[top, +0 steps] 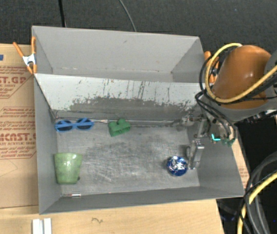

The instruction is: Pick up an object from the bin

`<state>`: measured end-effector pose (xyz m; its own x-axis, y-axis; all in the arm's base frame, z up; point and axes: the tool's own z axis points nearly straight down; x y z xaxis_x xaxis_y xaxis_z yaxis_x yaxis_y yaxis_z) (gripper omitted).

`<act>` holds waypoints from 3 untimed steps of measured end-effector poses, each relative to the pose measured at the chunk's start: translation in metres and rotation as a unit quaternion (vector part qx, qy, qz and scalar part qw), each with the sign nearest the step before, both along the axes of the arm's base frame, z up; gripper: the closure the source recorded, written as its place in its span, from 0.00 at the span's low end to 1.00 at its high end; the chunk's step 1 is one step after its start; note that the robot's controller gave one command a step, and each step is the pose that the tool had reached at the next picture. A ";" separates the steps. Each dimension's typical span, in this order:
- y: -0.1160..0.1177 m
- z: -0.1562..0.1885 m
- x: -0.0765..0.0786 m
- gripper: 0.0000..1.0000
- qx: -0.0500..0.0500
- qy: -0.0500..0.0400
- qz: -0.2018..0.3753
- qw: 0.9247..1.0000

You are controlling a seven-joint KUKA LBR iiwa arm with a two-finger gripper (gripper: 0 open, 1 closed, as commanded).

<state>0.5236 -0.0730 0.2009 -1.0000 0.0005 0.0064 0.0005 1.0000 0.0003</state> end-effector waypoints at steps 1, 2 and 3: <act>-0.048 -0.131 -0.016 0.00 0.000 -0.004 0.029 1.000; -0.047 -0.128 -0.015 1.00 0.000 -0.004 0.031 1.000; -0.047 -0.128 -0.015 0.00 0.000 -0.003 0.031 1.000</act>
Offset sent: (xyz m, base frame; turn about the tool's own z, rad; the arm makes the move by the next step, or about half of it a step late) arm -0.0154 -0.0475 -0.1278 -0.0611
